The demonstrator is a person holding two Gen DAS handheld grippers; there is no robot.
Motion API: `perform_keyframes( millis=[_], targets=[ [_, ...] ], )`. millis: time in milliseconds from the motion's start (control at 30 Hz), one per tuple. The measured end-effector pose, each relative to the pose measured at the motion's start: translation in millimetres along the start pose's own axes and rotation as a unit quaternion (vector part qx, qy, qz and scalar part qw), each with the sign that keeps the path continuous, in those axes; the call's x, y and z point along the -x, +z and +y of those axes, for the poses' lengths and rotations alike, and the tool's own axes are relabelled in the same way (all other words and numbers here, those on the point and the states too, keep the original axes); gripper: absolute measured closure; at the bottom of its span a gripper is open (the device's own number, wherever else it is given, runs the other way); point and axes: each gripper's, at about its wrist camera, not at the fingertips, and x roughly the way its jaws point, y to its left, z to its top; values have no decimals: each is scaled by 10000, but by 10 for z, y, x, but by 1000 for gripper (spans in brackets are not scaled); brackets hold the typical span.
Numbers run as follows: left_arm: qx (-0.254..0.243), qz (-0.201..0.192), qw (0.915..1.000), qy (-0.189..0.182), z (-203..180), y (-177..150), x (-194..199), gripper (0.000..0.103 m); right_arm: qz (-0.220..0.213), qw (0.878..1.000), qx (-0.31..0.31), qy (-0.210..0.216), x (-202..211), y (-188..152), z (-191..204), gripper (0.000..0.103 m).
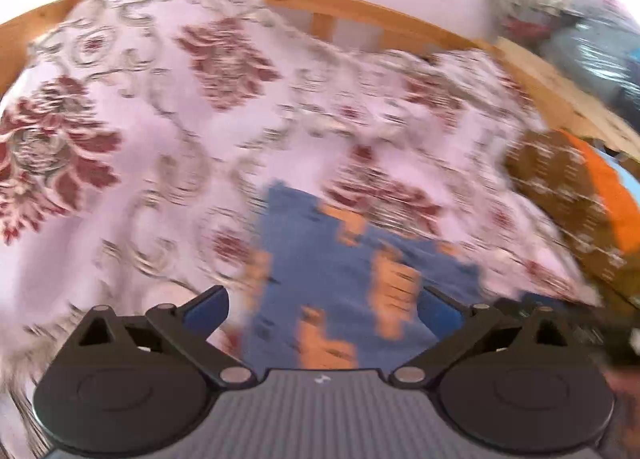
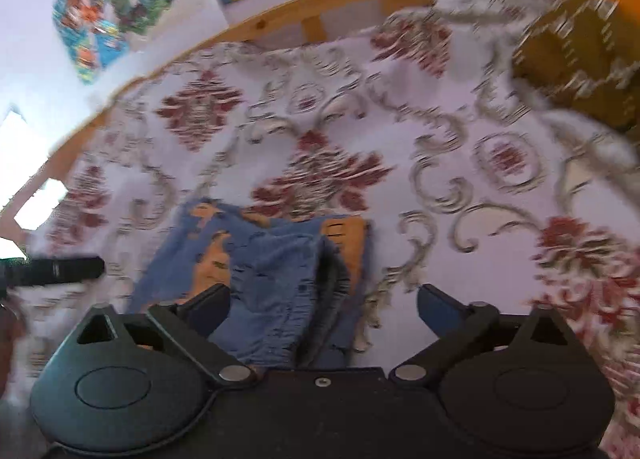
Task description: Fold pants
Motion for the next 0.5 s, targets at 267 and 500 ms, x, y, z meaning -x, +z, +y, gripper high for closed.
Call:
perform_keyframes(
  millis=[267,500],
  targets=[
    [-32,1093,9908,799,91,-235,-597,1,184,9888,1248,-801,-126,-345,193,1],
    [-51,1137,9902,816,105,-237,-634,0,-333,9896,1135,-819,160,-292,195,1]
  ],
)
